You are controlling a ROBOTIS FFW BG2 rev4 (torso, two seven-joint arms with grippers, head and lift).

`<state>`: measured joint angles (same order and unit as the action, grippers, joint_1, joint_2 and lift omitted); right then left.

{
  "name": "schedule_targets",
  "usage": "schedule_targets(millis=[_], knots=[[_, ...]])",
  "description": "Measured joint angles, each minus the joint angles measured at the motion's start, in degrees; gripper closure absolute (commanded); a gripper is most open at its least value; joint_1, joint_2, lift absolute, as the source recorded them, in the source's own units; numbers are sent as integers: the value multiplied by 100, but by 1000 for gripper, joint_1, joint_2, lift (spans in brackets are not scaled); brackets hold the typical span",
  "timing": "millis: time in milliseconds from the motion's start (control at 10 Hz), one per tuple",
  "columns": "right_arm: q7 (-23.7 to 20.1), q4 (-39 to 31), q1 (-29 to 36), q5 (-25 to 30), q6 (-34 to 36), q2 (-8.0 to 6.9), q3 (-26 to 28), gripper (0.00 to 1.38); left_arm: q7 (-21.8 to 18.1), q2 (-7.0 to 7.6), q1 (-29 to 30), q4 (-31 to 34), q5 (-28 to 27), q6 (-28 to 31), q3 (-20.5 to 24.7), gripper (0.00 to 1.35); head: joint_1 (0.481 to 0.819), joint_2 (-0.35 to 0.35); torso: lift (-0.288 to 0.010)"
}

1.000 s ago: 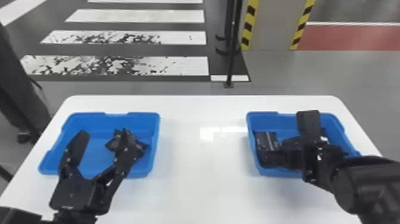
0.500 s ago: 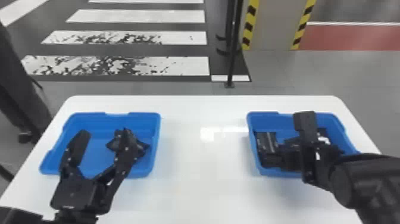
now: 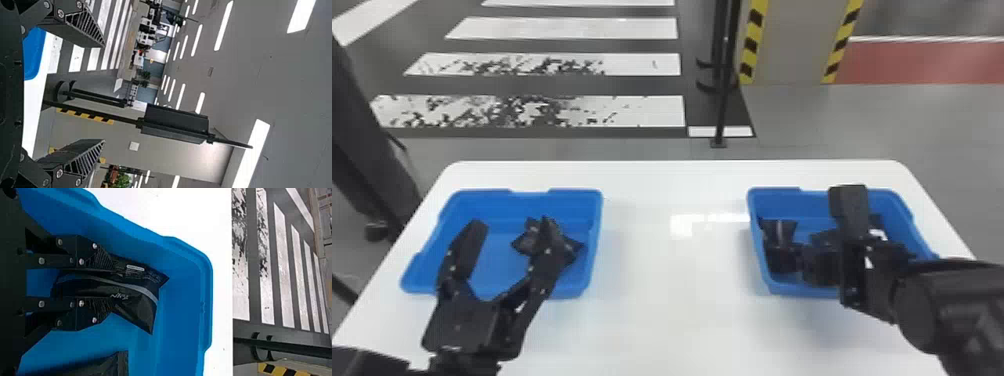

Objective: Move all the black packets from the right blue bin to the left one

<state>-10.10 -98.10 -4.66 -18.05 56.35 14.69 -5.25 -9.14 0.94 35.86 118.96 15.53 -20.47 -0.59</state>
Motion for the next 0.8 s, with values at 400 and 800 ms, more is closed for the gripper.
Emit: schedule_targets(millis=[400,800], knots=[[-4,-605,547,-288,-311,-38,380,1145,0,-2,10,-15,18,-39,2,183,695,20,-140],[-236,-1762,1132,-564,-695,-66,949,1144,0,5,-5,-62,101,-124,-24,177,695,3,-140]])
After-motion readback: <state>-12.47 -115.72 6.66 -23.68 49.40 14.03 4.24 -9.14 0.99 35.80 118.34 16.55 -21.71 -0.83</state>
